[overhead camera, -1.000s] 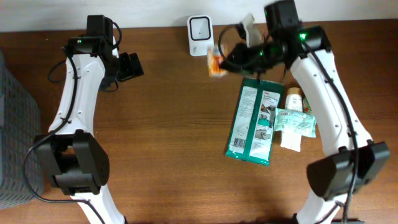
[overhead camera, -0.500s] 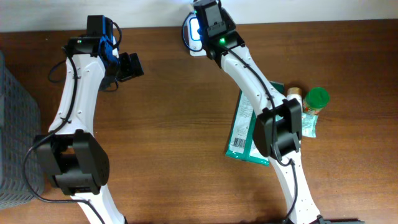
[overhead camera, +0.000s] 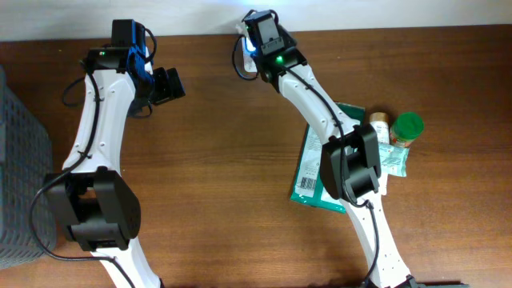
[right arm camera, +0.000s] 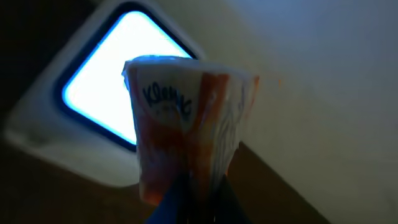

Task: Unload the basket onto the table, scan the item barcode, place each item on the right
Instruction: 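Hold the Kleenex pack up to the scanner with the right gripper, then place the Kleenex pack on the green packet at right and release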

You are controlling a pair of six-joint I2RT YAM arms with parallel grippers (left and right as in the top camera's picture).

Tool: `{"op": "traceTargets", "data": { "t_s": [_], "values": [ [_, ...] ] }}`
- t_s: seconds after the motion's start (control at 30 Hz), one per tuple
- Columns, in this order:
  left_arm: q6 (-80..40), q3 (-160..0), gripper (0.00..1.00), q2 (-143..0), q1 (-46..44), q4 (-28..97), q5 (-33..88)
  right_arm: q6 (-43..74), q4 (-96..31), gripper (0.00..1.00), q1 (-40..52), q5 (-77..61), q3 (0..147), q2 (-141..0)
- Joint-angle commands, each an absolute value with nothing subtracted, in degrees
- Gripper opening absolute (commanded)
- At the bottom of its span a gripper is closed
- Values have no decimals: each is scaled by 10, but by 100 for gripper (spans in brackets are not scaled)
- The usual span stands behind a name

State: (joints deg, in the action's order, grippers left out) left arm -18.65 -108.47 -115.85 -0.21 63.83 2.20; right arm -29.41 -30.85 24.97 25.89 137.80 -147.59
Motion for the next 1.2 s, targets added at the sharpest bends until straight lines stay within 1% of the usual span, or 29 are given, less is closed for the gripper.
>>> {"op": "traceTargets", "data": {
  "t_s": [0.0,0.07,0.1,0.13,0.17,0.2,0.23,0.3,0.4,0.5,0.6,0.7,0.77,0.8,0.9,0.97,1.0,1.07,1.1,1.13,1.17],
  "values": [
    [-188,-1084,99,-1164,-1,639,26,-205,-354,4,252,169,1388,-1404],
    [-188,-1084,99,-1164,-1,639,26,-118,-402,4,247,114,1388,-1371],
    [-188,-1084,99,-1164,-1,639,26,-52,-439,4,241,73,1388,-1346],
    [-188,-1084,99,-1164,-1,639,26,-9,-475,4,233,22,1388,-1322],
    [-188,-1084,99,-1164,-1,639,26,-1,-515,4,223,-45,1388,-1295],
    [-188,-1084,99,-1164,-1,639,26,-1,-553,4,215,-79,1388,-1277],
    [-188,-1084,99,-1164,-1,639,26,-1,-596,4,206,-94,1388,-1259],
    [-188,-1084,99,-1164,-1,639,26,-1,-732,5,173,-101,1388,-1216],
    [-188,-1084,99,-1164,-1,639,26,-1,-807,4,148,-105,1388,-1202],
    [-188,-1084,99,-1164,-1,639,26,-1,-877,4,114,-164,1388,-1186],
    [-188,-1084,99,-1164,-1,639,26,-1,-974,4,84,-169,1388,-1184],
    [-188,-1084,99,-1164,-1,639,26,7,-973,4,79,-158,1340,-1188],
    [-188,-1084,99,-1164,-1,639,26,40,-969,4,78,-109,1274,-1188],
    [-188,-1084,99,-1164,-1,639,26,54,-956,4,78,-88,1230,-1188],
    [-188,-1084,99,-1164,-1,639,26,65,-891,4,77,-81,1089,-1188],
    [-188,-1084,99,-1164,-1,639,26,65,-842,4,77,-81,1035,-1188],
    [-188,-1084,99,-1164,-1,639,26,65,-821,6,76,-81,1018,-1188],
    [-188,-1084,99,-1164,-1,639,26,81,-809,20,68,-66,1013,-1190],
    [-188,-1084,99,-1164,-1,639,26,81,-809,35,65,-63,1014,-1190],
    [-188,-1084,99,-1164,-1,639,26,80,-809,53,61,-62,1014,-1190],
    [-188,-1084,99,-1164,-1,639,26,80,-811,55,59,-62,1017,-1189]
  ]
}}
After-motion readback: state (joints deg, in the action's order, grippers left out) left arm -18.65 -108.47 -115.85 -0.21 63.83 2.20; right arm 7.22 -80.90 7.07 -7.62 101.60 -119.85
